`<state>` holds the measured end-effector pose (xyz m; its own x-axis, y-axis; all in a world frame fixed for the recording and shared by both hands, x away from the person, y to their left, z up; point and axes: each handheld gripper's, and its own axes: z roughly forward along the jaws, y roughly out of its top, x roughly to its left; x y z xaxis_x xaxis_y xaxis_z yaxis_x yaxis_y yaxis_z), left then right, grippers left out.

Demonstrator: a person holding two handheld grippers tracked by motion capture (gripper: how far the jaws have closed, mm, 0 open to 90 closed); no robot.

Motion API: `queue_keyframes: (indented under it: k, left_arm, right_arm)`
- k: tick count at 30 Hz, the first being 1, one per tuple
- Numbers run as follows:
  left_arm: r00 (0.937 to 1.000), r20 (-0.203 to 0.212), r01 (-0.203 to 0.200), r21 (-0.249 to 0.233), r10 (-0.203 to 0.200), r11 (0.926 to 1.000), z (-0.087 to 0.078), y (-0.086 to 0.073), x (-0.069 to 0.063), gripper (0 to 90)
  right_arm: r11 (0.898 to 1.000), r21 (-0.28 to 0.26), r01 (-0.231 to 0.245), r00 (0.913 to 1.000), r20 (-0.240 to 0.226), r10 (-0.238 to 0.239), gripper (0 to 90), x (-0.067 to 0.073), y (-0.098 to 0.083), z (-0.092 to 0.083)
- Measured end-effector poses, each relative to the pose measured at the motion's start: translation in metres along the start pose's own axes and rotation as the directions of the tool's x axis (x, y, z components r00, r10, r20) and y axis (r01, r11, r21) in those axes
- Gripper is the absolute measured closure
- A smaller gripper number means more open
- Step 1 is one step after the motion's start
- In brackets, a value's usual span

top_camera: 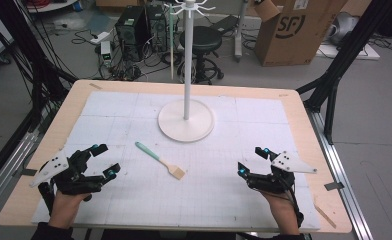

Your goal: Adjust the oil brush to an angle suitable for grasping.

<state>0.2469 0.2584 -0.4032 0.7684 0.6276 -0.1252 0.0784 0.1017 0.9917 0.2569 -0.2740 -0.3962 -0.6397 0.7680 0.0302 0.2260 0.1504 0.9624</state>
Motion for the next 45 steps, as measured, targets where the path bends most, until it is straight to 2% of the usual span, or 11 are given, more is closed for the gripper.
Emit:
queue_keyframes:
  k: [15, 26, 33, 36, 39, 42, 43, 45]
  left_arm:
    - [0.9997, -0.021, 0.012, -0.015, -0.012, 0.9998, -0.011, -0.004, 0.005, 17.3]
    - [0.9988, -0.046, 0.015, -0.033, -0.016, 0.9993, -0.023, -0.004, 0.01, 17.3]
    - [0.9985, -0.052, 0.017, -0.04, -0.019, 0.9991, -0.026, -0.003, 0.01, 17.3]
    - [0.9984, -0.052, 0.017, -0.039, -0.019, 0.9991, -0.026, -0.003, 0.01, 17.3]
    - [0.9984, -0.053, 0.019, -0.039, -0.021, 0.999, -0.027, -0.003, 0.011, 17.4]
    - [0.9983, -0.055, 0.02, -0.041, -0.022, 0.999, -0.027, -0.003, 0.012, 17.4]
    - [0.9982, -0.055, 0.021, -0.041, -0.023, 0.999, -0.027, -0.003, 0.012, 17.4]
    - [0.9983, -0.055, 0.02, -0.04, -0.023, 0.999, -0.027, -0.004, 0.013, 17.4]
  right_arm:
    - [1.0, 0.01, 0.001, 0.9993, -0.036, -0.001, 17.8, 0.015, 0.009, 0.027]
    - [0.999, 0.034, 0.006, 0.9944, -0.106, -0.003, 18.6, 0.034, 0.015, 0.06]
    - [0.998, 0.055, 0.03, 0.9853, -0.17, -0.02, 23.8, 0.051, 0.023, 0.085]
    - [0.997, 0.077, 0.031, 0.983, -0.183, -0.017, 29.8, 0.056, 0.024, 0.094]
    - [0.995, 0.096, 0.021, 0.9759, -0.218, 0.001, 41.9, 0.061, 0.024, 0.104]
    - [0.991, 0.128, 0.038, 0.9668, -0.256, -0.004, 61.1, 0.068, 0.023, 0.116]
    - [0.989, 0.146, 0.037, 0.9633, -0.268, 0.003, 70.9, 0.071, 0.022, 0.119]
    - [0.985, 0.168, 0.048, 0.9596, -0.281, 0.001, 83.2, 0.076, 0.02, 0.128]
